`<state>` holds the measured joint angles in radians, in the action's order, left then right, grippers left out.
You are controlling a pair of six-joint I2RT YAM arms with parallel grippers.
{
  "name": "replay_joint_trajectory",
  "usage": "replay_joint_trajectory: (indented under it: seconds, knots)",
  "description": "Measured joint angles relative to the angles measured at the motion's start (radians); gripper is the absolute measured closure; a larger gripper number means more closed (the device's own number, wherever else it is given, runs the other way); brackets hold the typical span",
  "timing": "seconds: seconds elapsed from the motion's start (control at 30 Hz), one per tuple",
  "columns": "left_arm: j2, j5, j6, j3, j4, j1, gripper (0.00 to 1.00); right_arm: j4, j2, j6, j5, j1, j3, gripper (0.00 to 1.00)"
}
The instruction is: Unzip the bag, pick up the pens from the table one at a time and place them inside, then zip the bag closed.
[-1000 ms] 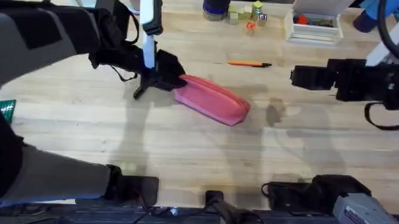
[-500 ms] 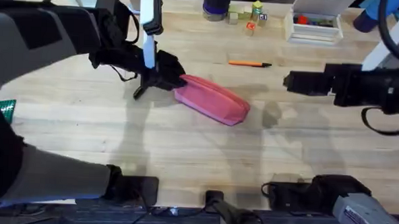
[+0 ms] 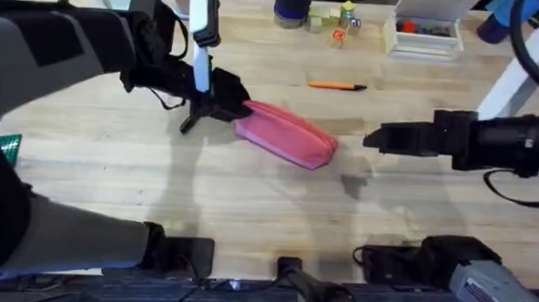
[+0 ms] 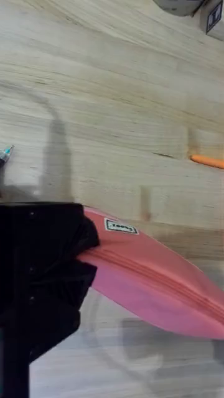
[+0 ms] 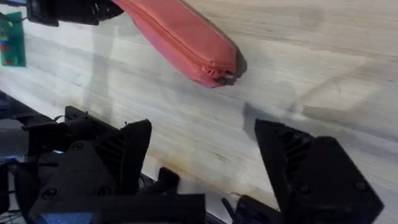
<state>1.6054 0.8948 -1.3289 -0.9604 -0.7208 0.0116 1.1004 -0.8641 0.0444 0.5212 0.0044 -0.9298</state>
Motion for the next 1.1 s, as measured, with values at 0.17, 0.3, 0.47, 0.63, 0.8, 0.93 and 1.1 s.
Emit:
replay_joint_trajectory:
  seconds: [0.17,0.3,0.47,0.63,0.8,0.93,1.1]
  knots:
    - [0.000,0.000,0.000,0.000,0.000,0.000,0.958,0.000,0.000,0.001,0.007,0.000,0.000,0.006]
    - [0.000,0.000,0.000,0.000,0.000,0.000,0.958,-0.002,0.000,0.001,0.010,0.000,0.000,0.006]
    - [0.000,0.000,0.000,0.000,0.000,0.000,0.958,-0.003,0.000,0.011,0.011,0.000,0.000,0.006]
    - [0.000,0.000,0.000,0.000,0.000,0.000,0.958,-0.001,0.000,0.085,0.011,0.000,0.000,0.006]
    - [0.000,0.000,0.000,0.000,0.000,0.000,0.958,-0.003,0.000,0.185,0.015,0.000,0.007,0.007]
    - [0.000,0.000,0.000,0.000,0.000,0.000,0.958,-0.032,0.000,0.269,0.019,0.000,0.061,0.006]
    - [0.000,0.000,0.000,0.000,0.000,0.000,0.958,-0.109,0.014,0.411,0.019,0.000,0.143,0.006]
